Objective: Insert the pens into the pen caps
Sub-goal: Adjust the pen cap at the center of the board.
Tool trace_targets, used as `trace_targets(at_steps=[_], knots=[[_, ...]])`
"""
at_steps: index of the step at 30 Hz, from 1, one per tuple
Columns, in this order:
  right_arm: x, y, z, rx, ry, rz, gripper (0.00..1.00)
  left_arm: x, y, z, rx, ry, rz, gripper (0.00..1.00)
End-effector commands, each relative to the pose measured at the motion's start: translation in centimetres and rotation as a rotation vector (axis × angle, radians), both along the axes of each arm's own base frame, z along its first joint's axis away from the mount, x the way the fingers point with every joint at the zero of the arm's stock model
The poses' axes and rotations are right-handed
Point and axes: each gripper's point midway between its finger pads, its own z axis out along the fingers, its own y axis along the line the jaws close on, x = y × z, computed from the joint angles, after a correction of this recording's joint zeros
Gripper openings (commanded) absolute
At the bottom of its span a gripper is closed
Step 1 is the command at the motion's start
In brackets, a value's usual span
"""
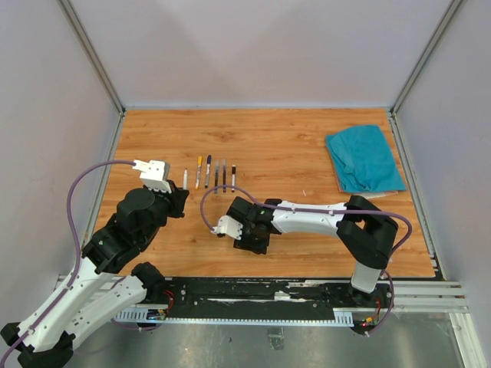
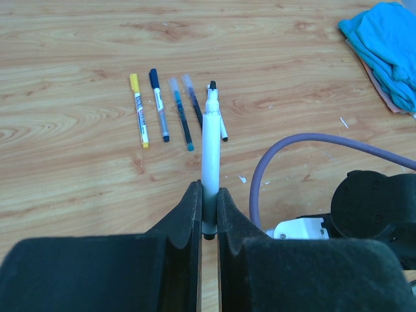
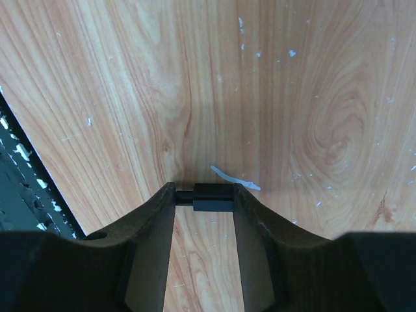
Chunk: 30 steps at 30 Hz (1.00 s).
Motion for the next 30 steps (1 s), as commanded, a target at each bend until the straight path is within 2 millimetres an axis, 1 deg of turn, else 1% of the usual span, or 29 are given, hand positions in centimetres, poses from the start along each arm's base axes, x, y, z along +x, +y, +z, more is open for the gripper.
trace_targets(at_steps=[1, 3, 4, 6, 9, 12, 14, 16, 18, 21, 23, 30], knots=[[-0.4, -0.2, -0.6, -0.014, 0.03, 0.047, 0.45, 0.3, 0.0, 0.4, 0.002, -0.02, 0.0, 0.0], [-0.4, -0.1, -0.2, -0.001, 0.031, 0.042, 0.56, 0.3, 0.0, 0.3, 0.003, -0.018, -0.001, 0.0], [-0.4, 0.1, 0.2, 0.012, 0.025, 0.037, 0.59, 0.3, -0.1, 0.3, 0.002, -0.018, -0.001, 0.0], [0.0, 0.2, 1.4, 0.036, -0.001, 0.01, 0.64, 0.3, -0.1, 0.3, 0.003, -0.017, -0.002, 0.0], [0.8, 0.4, 3.9, 0.096, -0.058, -0.072, 0.67, 0.3, -0.1, 0.3, 0.003, -0.018, -0.004, 0.0], [1.7, 0.3, 5.4, 0.138, -0.098, -0.274, 0.68, 0.2, -0.1, 0.3, 0.001, -0.019, -0.004, 0.0], [3.0, -0.9, 5.7, 0.122, -0.154, -0.51, 0.68, 0.2, -0.1, 0.3, 0.001, -0.019, -0.004, 0.0], [3.3, -1.7, 5.4, 0.12, -0.163, -0.728, 0.67, 0.2, -0.1, 0.4, 0.002, -0.021, -0.003, 0.0], [2.9, -1.7, 4.7, 0.133, -0.125, -0.891, 0.65, 0.3, 0.0, 0.4, 0.003, -0.02, -0.001, 0.0], [2.4, -1.4, 3.8, 0.139, -0.072, -1.089, 0.61, 0.3, 0.0, 0.4, 0.002, -0.02, 0.0, 0.0], [2.2, -1.1, 3.3, 0.14, -0.049, -1.155, 0.59, 0.2, 0.0, 0.4, 0.0, -0.021, -0.003, 0.01], [2.1, -1.9, 2.3, 0.121, -0.056, -1.304, 0.59, 0.2, -0.2, 0.5, -0.001, -0.023, -0.01, 0.01]])
